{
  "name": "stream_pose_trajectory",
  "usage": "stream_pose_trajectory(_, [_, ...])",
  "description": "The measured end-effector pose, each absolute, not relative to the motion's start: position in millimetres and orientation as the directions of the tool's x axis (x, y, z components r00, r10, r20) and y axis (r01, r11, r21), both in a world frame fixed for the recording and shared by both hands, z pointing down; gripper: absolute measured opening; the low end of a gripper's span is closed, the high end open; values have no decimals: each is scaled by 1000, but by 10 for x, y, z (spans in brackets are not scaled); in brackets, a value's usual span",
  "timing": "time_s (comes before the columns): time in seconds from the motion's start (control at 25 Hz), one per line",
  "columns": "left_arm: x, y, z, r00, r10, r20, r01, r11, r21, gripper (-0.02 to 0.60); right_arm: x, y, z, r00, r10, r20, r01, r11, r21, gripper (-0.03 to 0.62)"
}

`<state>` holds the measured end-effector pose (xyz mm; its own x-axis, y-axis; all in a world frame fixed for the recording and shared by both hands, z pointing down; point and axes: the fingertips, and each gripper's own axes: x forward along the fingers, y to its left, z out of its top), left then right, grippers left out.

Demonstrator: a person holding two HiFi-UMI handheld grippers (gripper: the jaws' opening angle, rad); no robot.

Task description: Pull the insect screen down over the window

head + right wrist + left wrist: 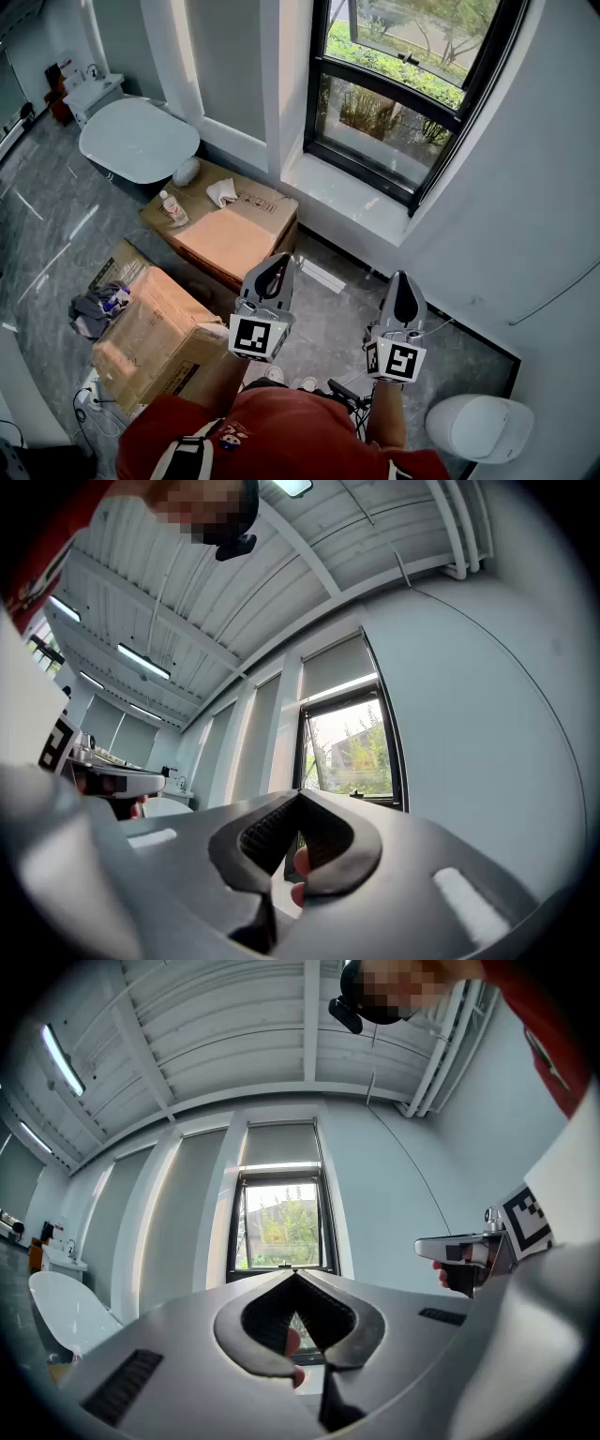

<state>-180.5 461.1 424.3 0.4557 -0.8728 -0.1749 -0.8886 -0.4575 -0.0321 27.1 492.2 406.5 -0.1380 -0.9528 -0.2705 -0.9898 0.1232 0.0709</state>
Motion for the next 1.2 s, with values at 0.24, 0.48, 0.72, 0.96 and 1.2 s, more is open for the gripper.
stream_pose_trajectory(0.24, [-1715,4646,4222,442,-879,-179,-895,-446,-22,5,364,4922,4052,-137,-948,-289,-991,128,47,9])
stream_pose_trajectory(0.48, [-1634,4685,4212,428,-884,-187,-902,-432,-18,5,391,4950,4028,-164,-942,-292,-986,149,75,9])
stream_pose_trajectory(0.72, [-1500,4795,4226,429,-885,-184,-901,-433,-19,5,494,5034,4049,-170,-941,-291,-985,163,51,9])
stream_pose_trajectory(0.96, [-1310,4881,4224,423,-890,-168,-904,-426,-18,5,639,5090,4075,-175,-942,-288,-985,167,54,9])
stream_pose_trajectory(1.2, [-1158,4956,4258,436,-885,-165,-899,-437,-34,5,709,5162,4125,-180,-943,-280,-984,171,56,9])
